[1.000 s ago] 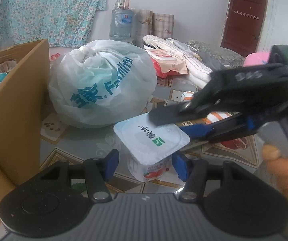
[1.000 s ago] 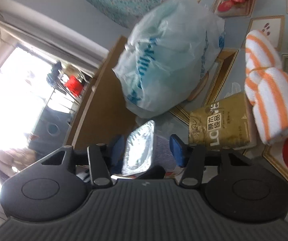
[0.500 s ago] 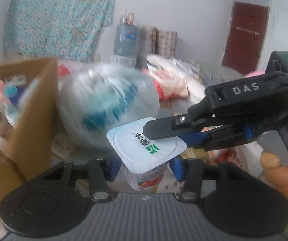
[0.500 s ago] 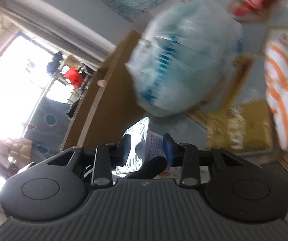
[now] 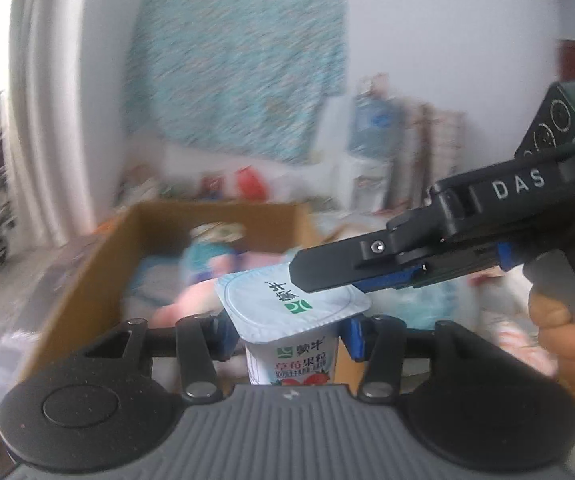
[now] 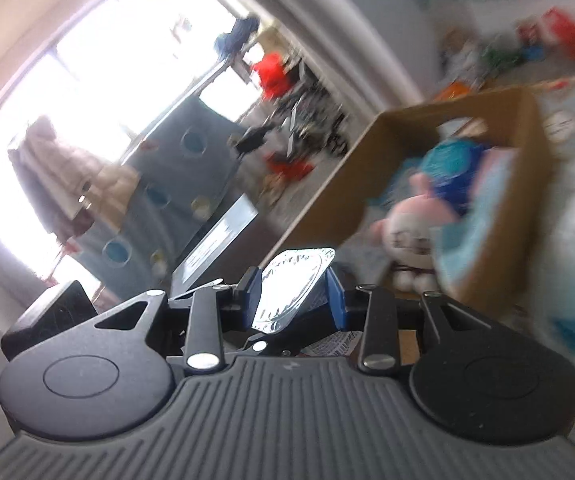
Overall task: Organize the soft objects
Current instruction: 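Carry the yogurt cup with the right gripper over the cardboard box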
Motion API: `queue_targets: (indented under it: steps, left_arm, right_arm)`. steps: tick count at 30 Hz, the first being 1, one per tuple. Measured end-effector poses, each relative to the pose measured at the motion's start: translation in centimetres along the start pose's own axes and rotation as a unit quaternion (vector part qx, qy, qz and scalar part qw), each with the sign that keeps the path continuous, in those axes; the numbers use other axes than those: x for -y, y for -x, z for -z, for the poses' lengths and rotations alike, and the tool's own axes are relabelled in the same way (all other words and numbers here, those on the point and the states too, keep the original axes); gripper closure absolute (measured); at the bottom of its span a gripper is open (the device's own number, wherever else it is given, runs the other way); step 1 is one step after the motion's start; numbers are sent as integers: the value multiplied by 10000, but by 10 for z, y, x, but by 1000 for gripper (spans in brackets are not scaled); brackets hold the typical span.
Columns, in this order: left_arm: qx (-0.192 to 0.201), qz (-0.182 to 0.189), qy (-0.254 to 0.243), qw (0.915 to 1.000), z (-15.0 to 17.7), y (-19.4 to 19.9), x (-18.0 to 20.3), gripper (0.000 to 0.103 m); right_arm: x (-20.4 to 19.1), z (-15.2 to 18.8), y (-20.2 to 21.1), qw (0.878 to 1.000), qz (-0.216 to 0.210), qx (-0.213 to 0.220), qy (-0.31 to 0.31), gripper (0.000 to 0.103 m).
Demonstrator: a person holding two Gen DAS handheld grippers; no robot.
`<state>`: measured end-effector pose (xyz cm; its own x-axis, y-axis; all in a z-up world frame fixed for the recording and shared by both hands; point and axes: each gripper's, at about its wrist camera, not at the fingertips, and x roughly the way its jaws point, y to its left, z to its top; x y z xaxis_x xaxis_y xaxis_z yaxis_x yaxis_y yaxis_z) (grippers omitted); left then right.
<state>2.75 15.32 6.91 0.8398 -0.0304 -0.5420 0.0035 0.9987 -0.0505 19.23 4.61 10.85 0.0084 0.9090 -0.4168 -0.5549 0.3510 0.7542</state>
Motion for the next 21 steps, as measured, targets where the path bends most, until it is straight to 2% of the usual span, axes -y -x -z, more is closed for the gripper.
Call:
queue_targets:
  steps: [5, 9, 16, 21]
  left_arm:
    - [-792, -515, 276, 9951, -7, -35, -59, 52]
    - [-1464, -733, 533, 9851, 0, -70, -94, 52]
    - [-1978, -889, 778, 9731, 10, -91, -121, 52]
    - [-2351, -706, 1016, 9641, 14, -96, -129, 42]
  right_arm:
    - [14, -33, -88, 9959, -62, -740, -510, 68]
    - [29, -33, -143, 9887, 37, -1231, -852, 67]
    - [50, -28, -190, 9808, 138, -1593, -1118, 67]
    - [68, -24, -211, 9760, 290, -1730, -1293, 65]
